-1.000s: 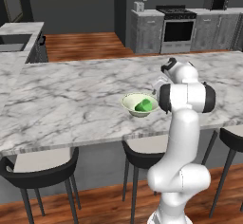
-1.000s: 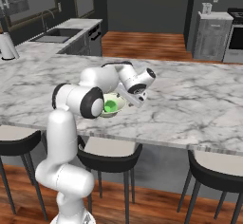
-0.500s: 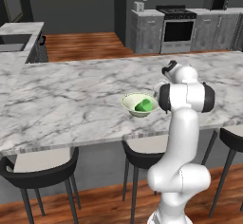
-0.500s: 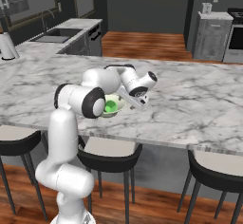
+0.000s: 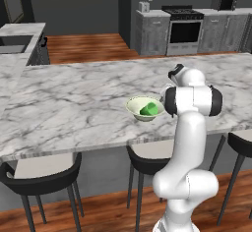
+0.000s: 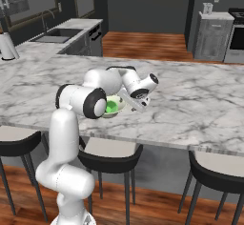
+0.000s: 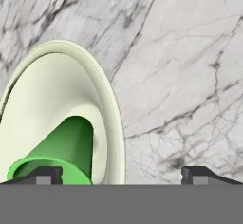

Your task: Place the cup inside the bowl on the dining table and move the bowl to any counter.

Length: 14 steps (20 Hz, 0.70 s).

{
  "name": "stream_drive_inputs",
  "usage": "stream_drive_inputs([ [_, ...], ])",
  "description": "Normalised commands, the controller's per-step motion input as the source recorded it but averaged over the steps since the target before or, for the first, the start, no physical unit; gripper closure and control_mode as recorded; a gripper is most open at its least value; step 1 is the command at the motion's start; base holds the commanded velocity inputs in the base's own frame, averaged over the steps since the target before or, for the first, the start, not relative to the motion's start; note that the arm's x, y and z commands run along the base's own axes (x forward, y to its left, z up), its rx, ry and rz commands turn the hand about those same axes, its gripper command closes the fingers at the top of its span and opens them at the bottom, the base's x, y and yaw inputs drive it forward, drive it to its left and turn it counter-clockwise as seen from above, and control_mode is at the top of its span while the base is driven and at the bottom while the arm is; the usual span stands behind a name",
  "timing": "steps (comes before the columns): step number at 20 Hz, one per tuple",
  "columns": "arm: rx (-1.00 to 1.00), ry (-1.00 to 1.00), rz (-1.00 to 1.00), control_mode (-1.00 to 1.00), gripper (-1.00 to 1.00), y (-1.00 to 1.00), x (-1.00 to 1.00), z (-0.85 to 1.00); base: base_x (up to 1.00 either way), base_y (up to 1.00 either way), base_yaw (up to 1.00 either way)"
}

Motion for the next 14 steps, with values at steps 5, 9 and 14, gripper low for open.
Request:
stream_drive_inputs([
  [5, 0.00, 0.00, 0.00, -1.00, -1.00, 0.02, 0.00, 0.00, 0.00, 0.00, 0.00],
  [9, 0.00, 0.00, 0.00, -1.00, -1.00, 0.11, 0.00, -0.07, 0.00, 0.00, 0.00],
  [14, 0.00, 0.00, 0.00, -1.00, -1.00, 0.17, 0.00, -0.09, 0.00, 0.00, 0.00],
])
